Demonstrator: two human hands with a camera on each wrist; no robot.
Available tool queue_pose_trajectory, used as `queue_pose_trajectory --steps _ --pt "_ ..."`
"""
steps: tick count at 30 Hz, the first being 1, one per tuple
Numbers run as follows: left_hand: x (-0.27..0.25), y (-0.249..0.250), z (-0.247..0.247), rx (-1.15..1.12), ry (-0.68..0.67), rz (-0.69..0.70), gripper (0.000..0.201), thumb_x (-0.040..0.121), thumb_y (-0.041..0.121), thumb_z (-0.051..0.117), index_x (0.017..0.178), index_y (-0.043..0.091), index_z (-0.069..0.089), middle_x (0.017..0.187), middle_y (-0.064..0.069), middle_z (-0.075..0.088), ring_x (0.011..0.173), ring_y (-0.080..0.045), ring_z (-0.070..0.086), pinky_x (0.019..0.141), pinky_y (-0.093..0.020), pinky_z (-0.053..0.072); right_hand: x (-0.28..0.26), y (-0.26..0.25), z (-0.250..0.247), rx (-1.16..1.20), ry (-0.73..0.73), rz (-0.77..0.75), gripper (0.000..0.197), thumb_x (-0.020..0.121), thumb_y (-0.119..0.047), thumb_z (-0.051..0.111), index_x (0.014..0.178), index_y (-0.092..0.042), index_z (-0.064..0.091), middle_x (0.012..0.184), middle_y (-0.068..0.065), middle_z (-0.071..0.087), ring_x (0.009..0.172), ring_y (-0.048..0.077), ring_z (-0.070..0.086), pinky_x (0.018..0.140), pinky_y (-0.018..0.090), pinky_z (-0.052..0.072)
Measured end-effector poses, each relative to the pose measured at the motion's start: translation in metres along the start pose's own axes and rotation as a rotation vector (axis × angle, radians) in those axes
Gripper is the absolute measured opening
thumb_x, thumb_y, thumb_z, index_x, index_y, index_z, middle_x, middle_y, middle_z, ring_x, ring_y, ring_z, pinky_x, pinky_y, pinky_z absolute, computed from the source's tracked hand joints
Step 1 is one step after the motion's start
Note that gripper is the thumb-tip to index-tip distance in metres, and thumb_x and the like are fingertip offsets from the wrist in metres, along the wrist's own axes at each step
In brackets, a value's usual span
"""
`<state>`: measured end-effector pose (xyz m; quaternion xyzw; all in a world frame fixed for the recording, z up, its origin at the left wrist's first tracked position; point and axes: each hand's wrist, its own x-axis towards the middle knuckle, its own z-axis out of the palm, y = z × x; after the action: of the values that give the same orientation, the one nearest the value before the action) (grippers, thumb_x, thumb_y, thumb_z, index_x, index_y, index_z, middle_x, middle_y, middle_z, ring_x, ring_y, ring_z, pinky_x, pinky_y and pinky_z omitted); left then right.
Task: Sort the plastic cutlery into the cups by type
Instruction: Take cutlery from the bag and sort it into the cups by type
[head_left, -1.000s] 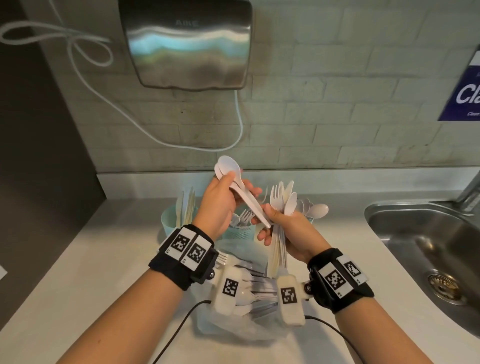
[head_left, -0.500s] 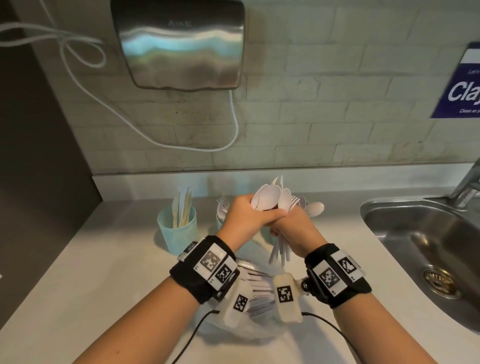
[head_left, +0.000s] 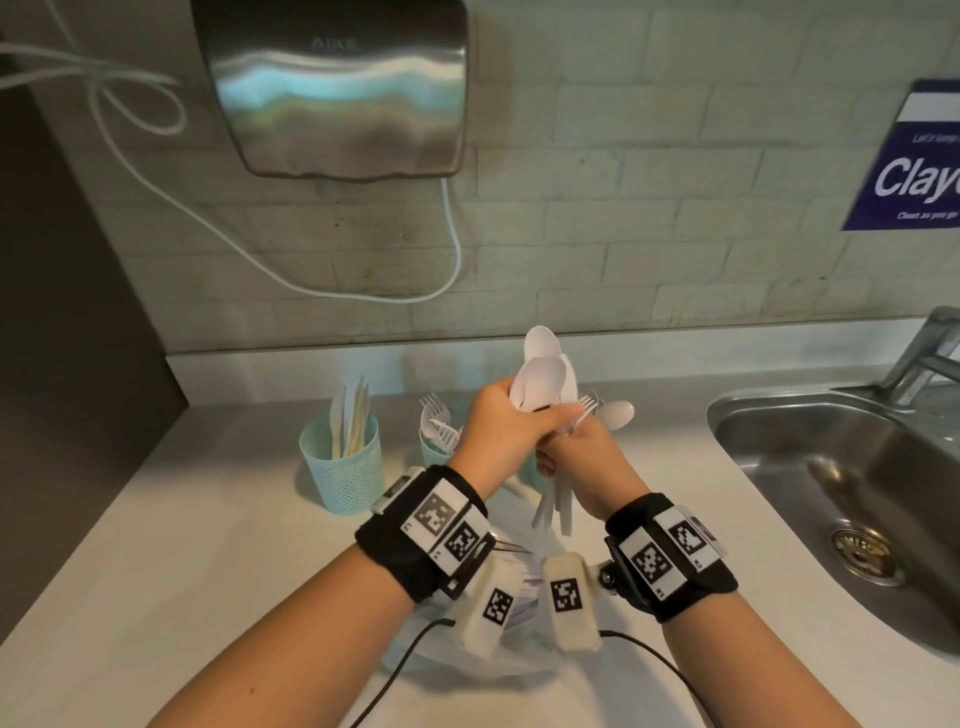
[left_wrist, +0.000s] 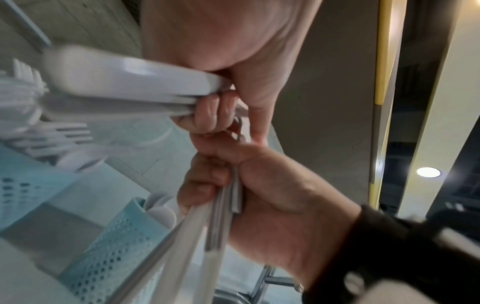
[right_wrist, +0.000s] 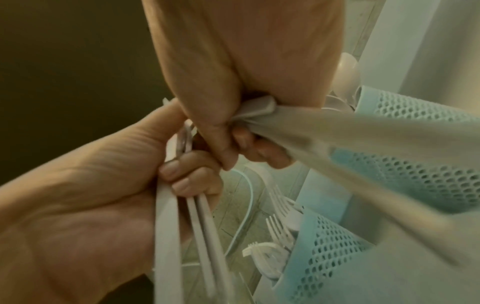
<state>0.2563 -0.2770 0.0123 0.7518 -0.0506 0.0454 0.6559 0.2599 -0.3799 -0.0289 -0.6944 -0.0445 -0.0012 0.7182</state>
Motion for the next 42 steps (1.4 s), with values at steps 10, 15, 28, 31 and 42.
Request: queue_pose_trajectory --steps 10,15,28,31,42 --pt "0.047 0.015 0.011 -0.234 0.163 0.031 0.023 0.084 0.014 0.057 0.063 0.023 0.060 0.067 -0.001 0.061 0.056 -0.009 0.046 0.053 -0.024 0.035 0.000 -0.010 -0.052 0.004 0.134 0.044 0.011 0.085 -0.004 0.066 0.091 -0.007 0.057 0.062 0.003 0.046 0.045 0.010 0.037 0.047 0.024 0.033" --pt "0.072 0.009 0.037 -0.199 0.074 0.032 0.029 0.092 0.015 0.052 0.063 0.018 0.052 0.067 -0.001 0.054 0.064 -0.014 0.046 0.063 -0.027 0.038 -0.002 -0.010 -0.087 0.043 0.230 0.025 0.007 0.087 -0.008 0.064 0.089 -0.010 0.058 0.062 0.000 0.046 0.049 0.010 0.039 0.050 0.025 0.035" --pt "0.090 -0.047 0.076 -0.096 0.056 -0.070 0.013 0.093 0.018 0.054 0.106 0.015 0.055 0.100 -0.007 0.062 0.092 -0.020 0.059 0.088 -0.036 0.049 0.017 0.015 -0.111 0.001 0.371 0.045 0.009 0.085 -0.010 0.066 0.093 -0.009 0.063 0.058 0.001 0.043 0.042 0.009 0.037 0.044 0.022 0.033" --pt "0.088 -0.057 0.077 -0.012 0.015 -0.089 0.019 0.089 0.014 0.061 0.106 0.006 0.059 0.097 -0.008 0.064 0.093 -0.024 0.062 0.083 -0.032 0.049 0.025 0.021 -0.111 0.011 0.395 0.053 0.022 0.085 -0.010 0.067 0.106 -0.008 0.060 0.058 -0.001 0.042 0.037 0.006 0.035 0.039 0.020 0.032" --pt "0.082 -0.058 0.068 0.503 -0.183 -0.112 0.052 0.071 0.023 0.080 0.114 0.011 0.053 0.109 -0.006 0.063 0.095 -0.019 0.057 0.082 -0.031 0.047 0.036 0.024 -0.105 -0.086 0.418 0.133 0.014 0.087 -0.011 0.063 0.096 -0.002 0.063 0.059 0.001 0.046 0.046 0.013 0.039 0.041 0.021 0.033"
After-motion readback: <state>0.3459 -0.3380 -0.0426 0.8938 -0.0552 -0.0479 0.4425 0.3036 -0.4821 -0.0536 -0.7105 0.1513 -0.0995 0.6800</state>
